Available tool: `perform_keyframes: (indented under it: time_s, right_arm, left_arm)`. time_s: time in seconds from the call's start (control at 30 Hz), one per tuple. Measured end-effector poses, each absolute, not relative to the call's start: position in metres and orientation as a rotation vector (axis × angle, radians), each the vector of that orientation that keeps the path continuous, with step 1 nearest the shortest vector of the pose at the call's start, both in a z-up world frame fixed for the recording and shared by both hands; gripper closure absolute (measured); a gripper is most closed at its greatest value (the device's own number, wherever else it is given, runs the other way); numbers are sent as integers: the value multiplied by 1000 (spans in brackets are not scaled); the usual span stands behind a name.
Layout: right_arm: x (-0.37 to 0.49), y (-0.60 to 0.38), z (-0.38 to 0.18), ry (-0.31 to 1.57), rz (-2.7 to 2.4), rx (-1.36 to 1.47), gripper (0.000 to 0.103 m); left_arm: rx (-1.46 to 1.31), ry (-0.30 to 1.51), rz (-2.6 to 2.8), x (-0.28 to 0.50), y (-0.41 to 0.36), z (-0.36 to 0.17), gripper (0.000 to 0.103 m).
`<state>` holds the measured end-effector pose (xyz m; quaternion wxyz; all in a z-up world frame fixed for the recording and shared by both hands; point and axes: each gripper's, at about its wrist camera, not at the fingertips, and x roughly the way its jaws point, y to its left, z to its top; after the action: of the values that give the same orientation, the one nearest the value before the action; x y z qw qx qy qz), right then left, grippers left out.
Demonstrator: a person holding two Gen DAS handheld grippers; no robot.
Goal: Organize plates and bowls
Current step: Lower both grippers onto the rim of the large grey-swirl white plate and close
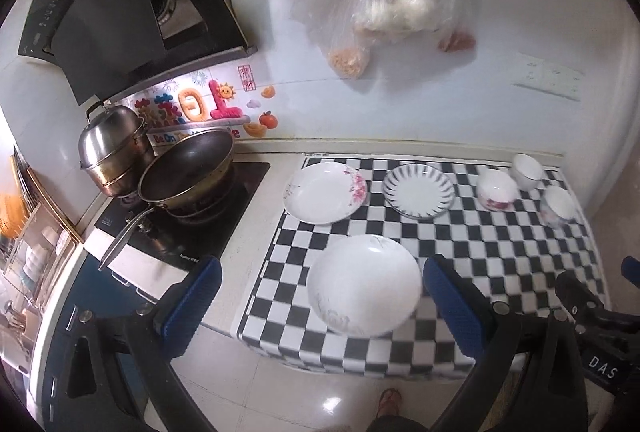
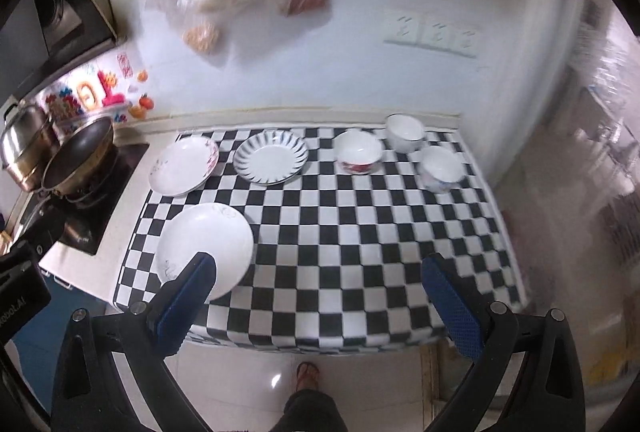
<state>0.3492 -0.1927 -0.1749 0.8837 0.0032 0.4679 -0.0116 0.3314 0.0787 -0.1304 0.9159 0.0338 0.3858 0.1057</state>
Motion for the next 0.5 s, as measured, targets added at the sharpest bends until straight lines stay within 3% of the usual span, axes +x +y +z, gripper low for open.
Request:
perform_keyframes:
  time_s: [0.27, 0.5]
  right_arm:
    - [450, -171, -264, 1125, 34, -71, 0]
    - [488, -149, -333, 1229, 61, -107, 0]
  left_arm:
    - [76, 915, 275, 412, 96, -197, 0]
    - [93, 1047, 275, 461, 118, -261, 0]
